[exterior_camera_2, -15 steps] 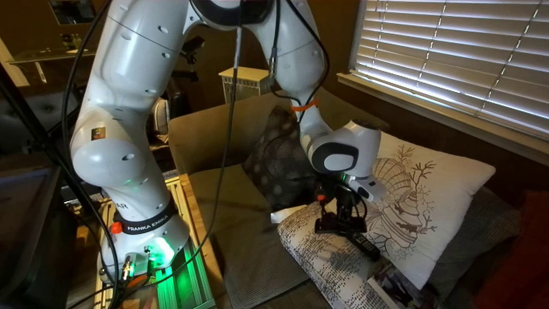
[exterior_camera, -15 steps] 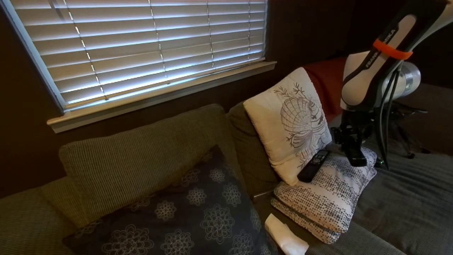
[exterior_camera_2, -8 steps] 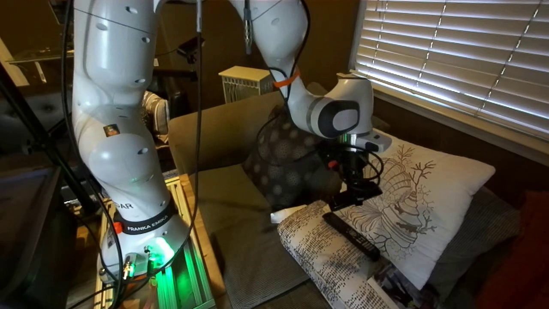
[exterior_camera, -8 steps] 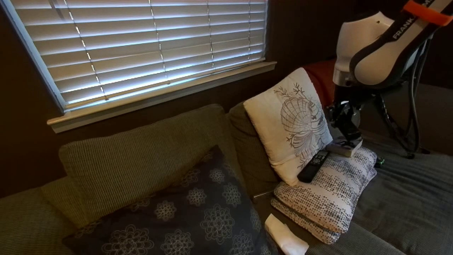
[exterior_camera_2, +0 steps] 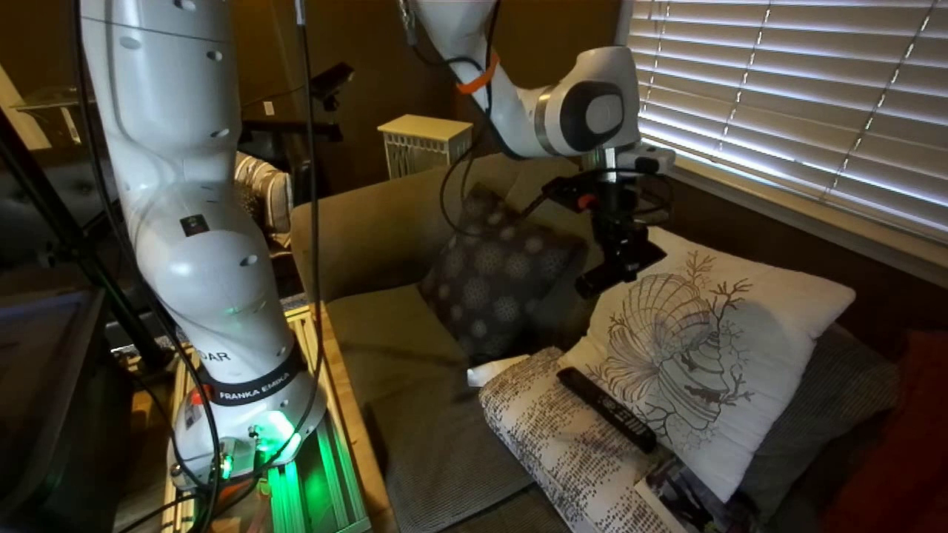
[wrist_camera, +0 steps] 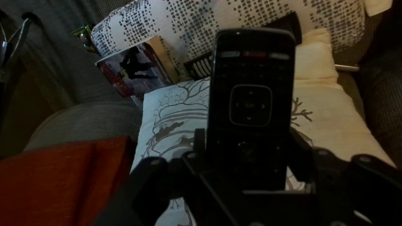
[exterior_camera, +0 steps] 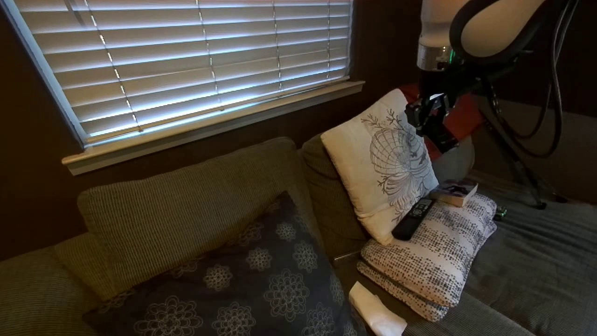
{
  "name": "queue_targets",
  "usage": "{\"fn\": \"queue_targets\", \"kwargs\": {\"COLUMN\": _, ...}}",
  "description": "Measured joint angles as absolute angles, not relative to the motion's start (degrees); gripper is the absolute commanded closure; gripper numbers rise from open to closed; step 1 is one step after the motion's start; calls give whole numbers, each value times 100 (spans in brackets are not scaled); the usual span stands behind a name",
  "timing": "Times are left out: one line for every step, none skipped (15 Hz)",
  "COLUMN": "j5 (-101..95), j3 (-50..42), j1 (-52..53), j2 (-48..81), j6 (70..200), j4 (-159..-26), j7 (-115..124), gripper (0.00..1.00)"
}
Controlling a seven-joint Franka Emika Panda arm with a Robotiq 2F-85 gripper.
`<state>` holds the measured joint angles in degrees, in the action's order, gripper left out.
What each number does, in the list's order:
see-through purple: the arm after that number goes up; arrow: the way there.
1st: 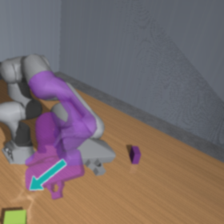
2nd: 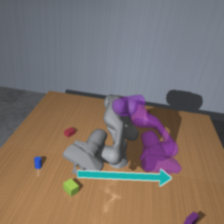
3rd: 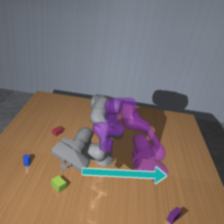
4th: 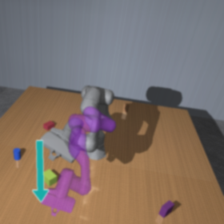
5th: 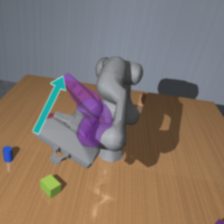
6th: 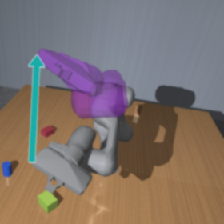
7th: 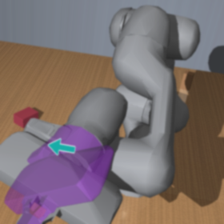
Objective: Put one remote on top of the white pillow
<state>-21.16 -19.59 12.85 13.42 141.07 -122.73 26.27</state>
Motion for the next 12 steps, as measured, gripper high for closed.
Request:
{"fn": "queue_targets", "kwargs": {"j5": -2116, "j3": -1941, "j1": 1281, "j2": 1324, "j6": 14083, "j4": -12258, "j7": 2627, "gripper": 38}}
{"fn": "queue_targets", "kwargs": {"j5": -2116, "j3": -1941, "j1": 1271, "j2": 1325, "j6": 14082, "j4": -12260, "j7": 2627, "gripper": 38}}
{"fn": "queue_targets", "kwargs": {"j5": -2116, "j3": -1941, "j1": 1255, "j2": 1329, "j6": 14082, "j4": -12262, "j7": 2627, "gripper": 38}}
{"fn": "queue_targets", "kwargs": {"j5": -2116, "j3": -1941, "j1": 1241, "j2": 1331, "j6": 14082, "j4": -12263, "j7": 2627, "gripper": 38}}
{"fn": "queue_targets", "kwargs": {"j5": -2118, "j3": -1941, "j1": 1231, "j2": 1331, "j6": 14082, "j4": -12264, "j7": 2627, "gripper": 38}}
{"fn": "queue_targets", "kwargs": {"j5": -2119, "j3": -1941, "j1": 1226, "j2": 1331, "j6": 14082, "j4": -12264, "j7": 2627, "gripper": 38}}
{"fn": "queue_targets", "kwargs": {"j5": -2119, "j3": -1940, "j1": 1225, "j2": 1331, "j6": 14082, "j4": -12265, "j7": 2627, "gripper": 63}}
{"fn": "queue_targets", "kwargs": {"j5": -2119, "j3": -1939, "j1": 1225, "j2": 1331, "j6": 14082, "j4": -12265, "j7": 2627, "gripper": 63}}
{"fn": "queue_targets", "kwargs": {"j5": -2119, "j3": -1874, "j1": 1166, "j2": 1332, "j6": 14082, "j4": -12265, "j7": 2627, "gripper": 63}}
{"fn": "queue_targets", "kwargs": {"j5": -2140, "j3": -1765, "j1": 1066, "j2": 1333, "j6": 14090, "j4": -12264, "j7": 2627, "gripper": 63}}
{"fn": "queue_targets", "kwargs": {"j5": -2187, "j3": -1680, "j1": 987, "j2": 1333, "j6": 14107, "j4": -12256, "j7": 2627, "gripper": 63}}
{"fn": "queue_targets", "kwargs": {"j5": -2286, "j3": -1618, "j1": 935, "j2": 1333, "j6": 14143, "j4": -12227, "j7": 2636, "gripper": 63}}
